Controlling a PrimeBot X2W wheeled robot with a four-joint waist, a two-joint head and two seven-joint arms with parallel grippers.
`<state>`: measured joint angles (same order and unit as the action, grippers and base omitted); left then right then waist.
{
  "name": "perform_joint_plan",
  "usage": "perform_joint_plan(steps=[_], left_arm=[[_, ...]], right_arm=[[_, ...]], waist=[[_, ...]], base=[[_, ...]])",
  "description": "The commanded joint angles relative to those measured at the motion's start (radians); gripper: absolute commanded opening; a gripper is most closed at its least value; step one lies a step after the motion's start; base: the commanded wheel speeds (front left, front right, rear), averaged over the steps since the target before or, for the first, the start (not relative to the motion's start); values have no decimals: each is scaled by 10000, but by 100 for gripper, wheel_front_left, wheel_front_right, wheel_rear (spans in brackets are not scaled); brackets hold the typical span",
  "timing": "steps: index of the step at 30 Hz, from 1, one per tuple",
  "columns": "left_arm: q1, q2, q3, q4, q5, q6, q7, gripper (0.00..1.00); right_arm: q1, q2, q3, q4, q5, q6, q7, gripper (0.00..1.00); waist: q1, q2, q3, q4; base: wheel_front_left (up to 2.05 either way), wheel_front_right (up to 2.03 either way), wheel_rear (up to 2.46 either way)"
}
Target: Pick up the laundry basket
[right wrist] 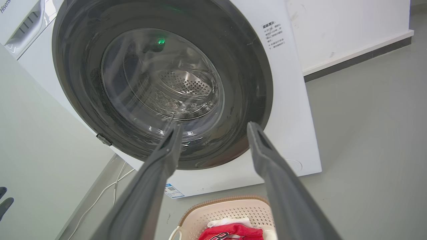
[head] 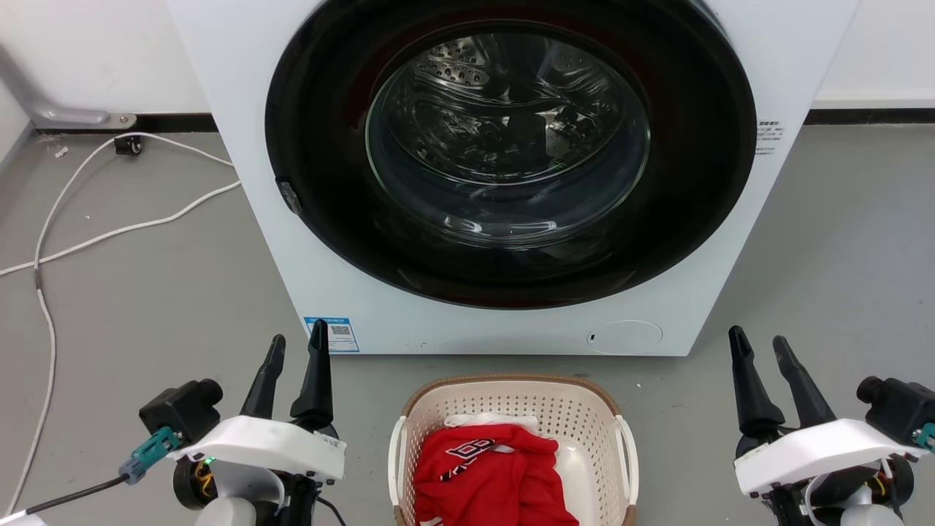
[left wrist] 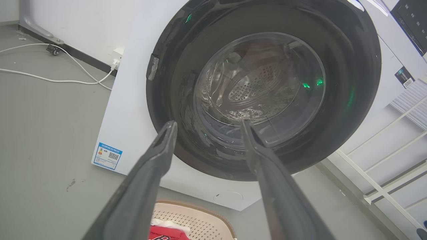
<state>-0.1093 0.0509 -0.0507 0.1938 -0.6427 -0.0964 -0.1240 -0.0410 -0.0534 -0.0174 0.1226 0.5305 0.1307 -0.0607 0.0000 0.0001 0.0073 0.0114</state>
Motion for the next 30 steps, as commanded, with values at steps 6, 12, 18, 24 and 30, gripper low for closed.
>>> perform_joint_plan(steps=[6,12,18,24,30], left_arm=[[-261,52,-102,-27,1054,88,-250,100],[-299,63,-202,62,1753,155,-409,100],[-368,76,-279,165,2386,181,-547,100],[-430,85,-343,273,2961,249,-681,100],[-476,84,-390,332,3408,287,-788,100]], right_arm=[[65,5,36,-414,-1115,0,53,100],[153,9,59,-605,-1831,0,111,100],[212,15,72,-732,-2461,0,135,100],[269,19,84,-777,-3056,0,106,100],[300,23,118,-802,-3478,0,93,100]], waist=[[0,-1,4,21],[0,-1,1,33],[0,-1,31,39],[0,-1,53,47],[0,-1,57,54]], base=[[0,0,0],[0,0,0],[0,0,0],[0,0,0],[0,0,0]])
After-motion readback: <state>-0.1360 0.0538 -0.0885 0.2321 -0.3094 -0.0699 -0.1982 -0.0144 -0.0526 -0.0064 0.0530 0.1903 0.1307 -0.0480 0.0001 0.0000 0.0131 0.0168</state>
